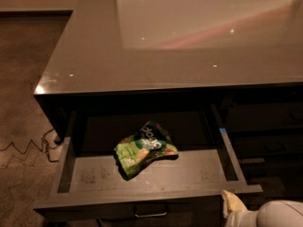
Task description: Open top drawer
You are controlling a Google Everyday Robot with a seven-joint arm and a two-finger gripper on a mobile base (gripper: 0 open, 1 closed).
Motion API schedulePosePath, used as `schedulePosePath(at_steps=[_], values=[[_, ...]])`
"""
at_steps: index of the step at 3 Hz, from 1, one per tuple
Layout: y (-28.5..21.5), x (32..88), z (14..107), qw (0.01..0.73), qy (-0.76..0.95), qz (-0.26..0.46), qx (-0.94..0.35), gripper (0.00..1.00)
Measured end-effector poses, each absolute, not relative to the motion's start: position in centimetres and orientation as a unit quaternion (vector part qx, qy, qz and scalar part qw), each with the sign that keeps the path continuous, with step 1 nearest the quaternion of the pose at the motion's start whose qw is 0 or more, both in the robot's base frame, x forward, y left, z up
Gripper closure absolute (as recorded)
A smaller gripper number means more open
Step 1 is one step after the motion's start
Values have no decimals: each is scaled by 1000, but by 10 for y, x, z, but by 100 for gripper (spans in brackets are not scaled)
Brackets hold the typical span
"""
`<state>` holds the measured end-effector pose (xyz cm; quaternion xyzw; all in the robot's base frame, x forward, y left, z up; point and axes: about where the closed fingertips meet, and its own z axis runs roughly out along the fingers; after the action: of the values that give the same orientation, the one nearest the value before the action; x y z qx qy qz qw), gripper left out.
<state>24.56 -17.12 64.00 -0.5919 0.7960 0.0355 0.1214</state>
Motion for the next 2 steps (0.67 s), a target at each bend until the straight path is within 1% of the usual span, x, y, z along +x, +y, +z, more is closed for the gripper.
schedulePosePath(at_steps=[1, 2], values=[[-182, 255, 642, 157, 811, 57, -561, 0], [-182, 255, 645, 157, 811, 57, -561, 0]])
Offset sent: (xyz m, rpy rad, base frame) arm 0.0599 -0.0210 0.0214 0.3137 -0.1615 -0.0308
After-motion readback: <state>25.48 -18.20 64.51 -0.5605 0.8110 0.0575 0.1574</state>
